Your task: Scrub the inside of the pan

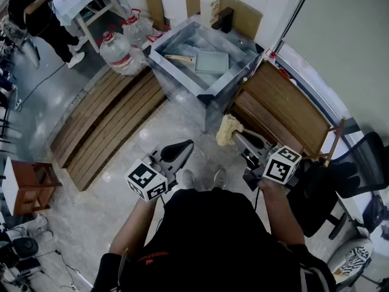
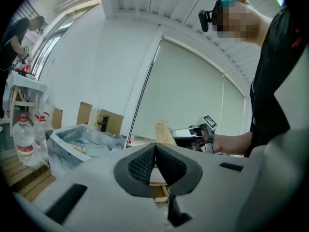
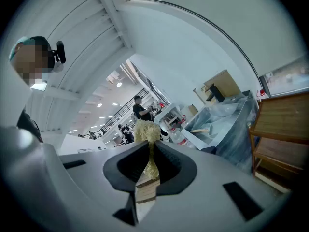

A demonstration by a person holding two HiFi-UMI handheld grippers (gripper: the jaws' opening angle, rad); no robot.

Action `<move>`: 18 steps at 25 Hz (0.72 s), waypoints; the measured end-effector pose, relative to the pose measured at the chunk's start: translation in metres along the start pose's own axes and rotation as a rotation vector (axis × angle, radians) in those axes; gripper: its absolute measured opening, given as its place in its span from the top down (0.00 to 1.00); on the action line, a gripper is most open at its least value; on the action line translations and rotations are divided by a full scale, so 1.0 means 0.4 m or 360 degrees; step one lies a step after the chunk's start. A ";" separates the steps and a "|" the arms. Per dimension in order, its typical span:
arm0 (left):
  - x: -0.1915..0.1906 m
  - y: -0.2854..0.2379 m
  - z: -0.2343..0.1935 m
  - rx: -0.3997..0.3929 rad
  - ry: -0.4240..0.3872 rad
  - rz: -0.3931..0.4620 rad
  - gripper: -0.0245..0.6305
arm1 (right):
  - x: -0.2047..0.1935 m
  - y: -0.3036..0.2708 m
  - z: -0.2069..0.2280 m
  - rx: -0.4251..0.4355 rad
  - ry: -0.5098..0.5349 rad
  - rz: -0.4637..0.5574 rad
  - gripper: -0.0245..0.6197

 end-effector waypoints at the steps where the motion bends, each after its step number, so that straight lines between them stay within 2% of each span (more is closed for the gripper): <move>1: -0.001 0.001 -0.001 0.0000 -0.0001 -0.0001 0.93 | -0.001 -0.002 -0.001 0.0002 0.0000 0.0000 0.90; 11: -0.008 -0.005 -0.013 0.0003 0.0007 -0.0005 0.93 | -0.002 -0.013 0.008 -0.0002 0.0002 0.0003 0.90; 18: -0.012 -0.022 -0.020 0.0015 0.0012 -0.0010 0.93 | 0.018 -0.016 0.033 0.0004 -0.0058 0.0053 0.90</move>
Point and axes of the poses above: the fingertips, and each gripper's own axes: y backward along the fingers, z to its right, x out of its top, the point moved 3 cm from there along y, backward along the fingers, and after that the axes turned 5 degrees about z, right-handed, at the moved point
